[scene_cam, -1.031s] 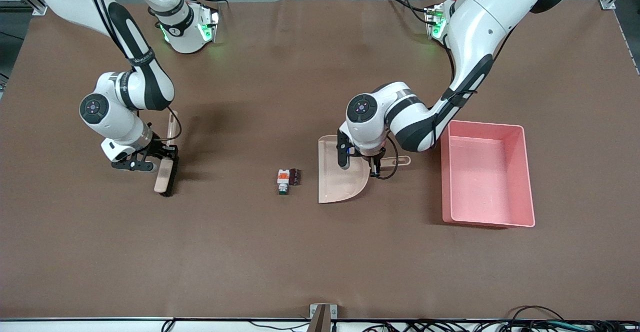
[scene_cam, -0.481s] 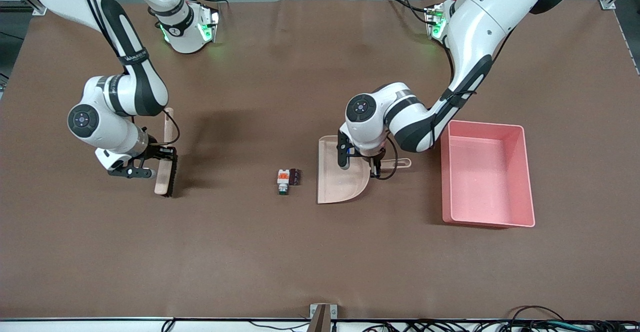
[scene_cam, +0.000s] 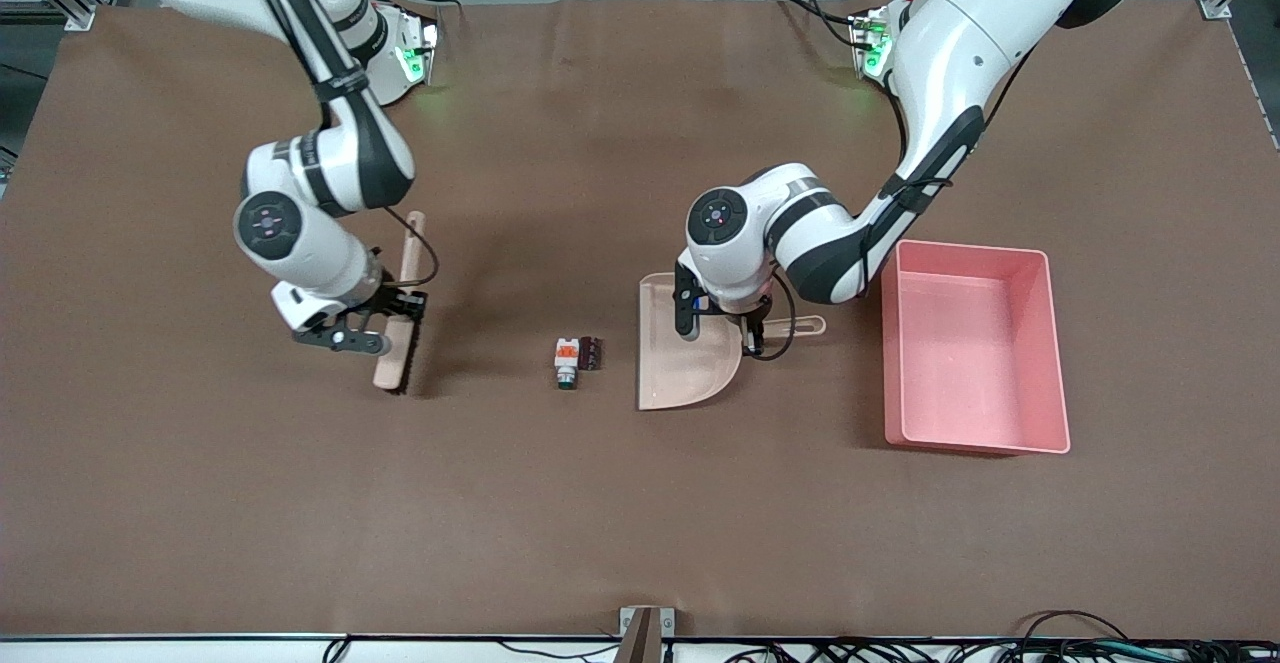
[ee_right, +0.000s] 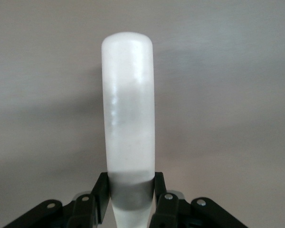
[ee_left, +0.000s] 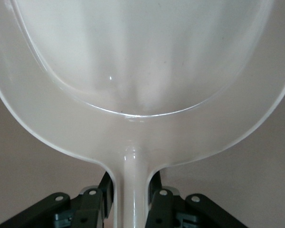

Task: Clean e-waste and dump in bin
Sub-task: 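Move the brush with the right gripper behind the e-waste pieces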

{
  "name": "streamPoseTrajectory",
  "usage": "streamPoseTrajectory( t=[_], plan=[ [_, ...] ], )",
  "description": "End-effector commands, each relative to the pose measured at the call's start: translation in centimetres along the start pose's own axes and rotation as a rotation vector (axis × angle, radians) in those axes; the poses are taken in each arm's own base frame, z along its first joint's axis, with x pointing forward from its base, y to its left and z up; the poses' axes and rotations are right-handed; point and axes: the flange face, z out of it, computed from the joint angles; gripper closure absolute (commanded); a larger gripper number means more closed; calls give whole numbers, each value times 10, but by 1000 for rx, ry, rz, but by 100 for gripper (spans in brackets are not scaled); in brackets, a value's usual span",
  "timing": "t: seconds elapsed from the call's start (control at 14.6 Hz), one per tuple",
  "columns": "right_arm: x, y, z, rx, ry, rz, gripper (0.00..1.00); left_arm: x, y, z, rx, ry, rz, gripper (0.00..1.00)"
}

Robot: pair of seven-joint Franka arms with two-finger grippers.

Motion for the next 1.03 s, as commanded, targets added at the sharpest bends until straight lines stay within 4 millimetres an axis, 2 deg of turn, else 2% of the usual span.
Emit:
streamPoseTrajectory(
  t=[0.0, 0.27, 0.48, 0.76, 0.96],
  plan=[
    [1, -42, 9, -2, 8, 16, 95, 6, -1, 0, 19, -24, 12, 88],
    [-3, -73, 35, -3, 23, -31, 96, 19, -3, -1, 33, -47, 17, 91],
    [-13, -104, 40, -2, 29, -78, 96, 23, -5, -2, 33, -70, 13, 91],
    [-26, -131, 52, 51, 19, -21, 96, 28, -15, 1, 27, -53, -7, 92],
    [-32, -150, 58, 55, 26, -22, 96, 44, -12, -6, 36, -34, -6, 92]
  ],
)
